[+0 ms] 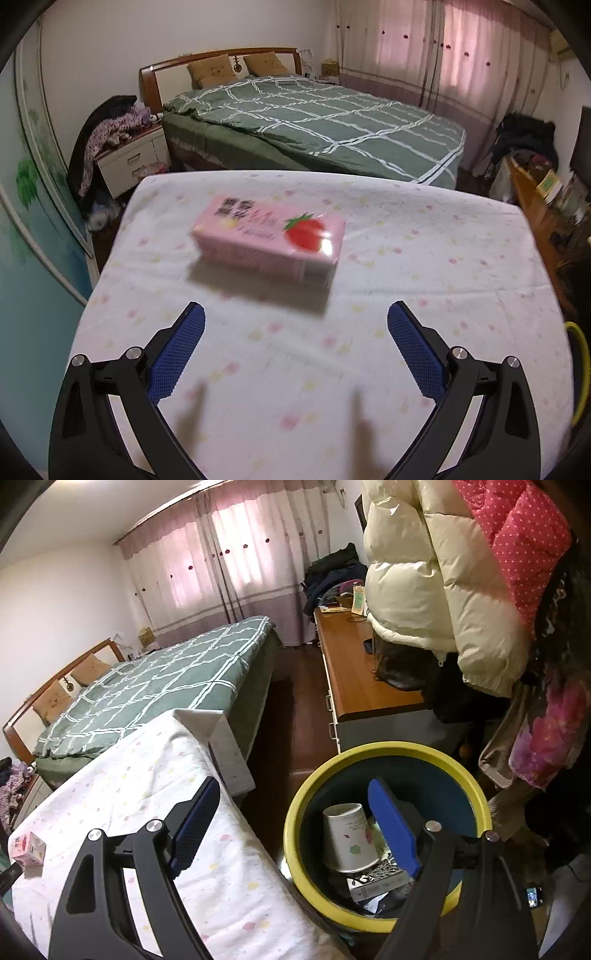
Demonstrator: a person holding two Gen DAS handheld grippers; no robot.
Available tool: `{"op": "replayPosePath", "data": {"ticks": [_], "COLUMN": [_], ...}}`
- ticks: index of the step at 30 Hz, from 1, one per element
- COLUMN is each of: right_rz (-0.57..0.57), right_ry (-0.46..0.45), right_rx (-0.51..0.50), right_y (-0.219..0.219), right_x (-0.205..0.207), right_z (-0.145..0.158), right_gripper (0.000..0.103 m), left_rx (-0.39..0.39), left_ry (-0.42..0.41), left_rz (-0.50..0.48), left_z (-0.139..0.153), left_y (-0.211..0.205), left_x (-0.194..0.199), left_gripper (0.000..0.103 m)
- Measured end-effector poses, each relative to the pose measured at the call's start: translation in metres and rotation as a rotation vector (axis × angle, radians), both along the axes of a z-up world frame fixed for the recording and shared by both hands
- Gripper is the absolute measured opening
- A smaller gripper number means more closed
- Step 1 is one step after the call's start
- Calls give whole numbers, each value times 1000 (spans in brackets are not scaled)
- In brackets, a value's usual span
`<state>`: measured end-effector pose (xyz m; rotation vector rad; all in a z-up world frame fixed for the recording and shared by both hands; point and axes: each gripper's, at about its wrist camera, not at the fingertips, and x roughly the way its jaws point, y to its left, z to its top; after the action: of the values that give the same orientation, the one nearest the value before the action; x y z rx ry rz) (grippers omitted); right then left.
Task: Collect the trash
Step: 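Grasp the pink strawberry milk carton with the left gripper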
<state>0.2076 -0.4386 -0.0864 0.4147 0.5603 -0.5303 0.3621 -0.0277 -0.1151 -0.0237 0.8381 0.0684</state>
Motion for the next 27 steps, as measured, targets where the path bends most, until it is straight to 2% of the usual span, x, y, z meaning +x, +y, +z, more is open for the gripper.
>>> {"op": "replayPosePath", "data": {"ticks": [4,9,14,21,23,27], "right_rz": [19,37,52,65,68,72], "right_ry": [-7,-18,-27,-34,-36,-31], "right_rx": [19,34,45,48,48,46], "right_y": [1,2,2,5,6,6], "right_x": [0,-1,-1,-1,-1,0], "right_z": [-1,0,1,2,3,2], "right_gripper": [78,78,78,78,78,78], "left_rx": [14,-45,-79,-115,-167,-229], "left_ry": [25,107,123,100,94,90], "left_rz": [70,132,166,319,312,256], "left_z": [-12,-31,-36,-32,-28,-18], "left_y": [-4,10,43,125,129,106], "left_x": [37,59,39,7,0,12], "left_gripper": [98,96,96,96,96,96]}}
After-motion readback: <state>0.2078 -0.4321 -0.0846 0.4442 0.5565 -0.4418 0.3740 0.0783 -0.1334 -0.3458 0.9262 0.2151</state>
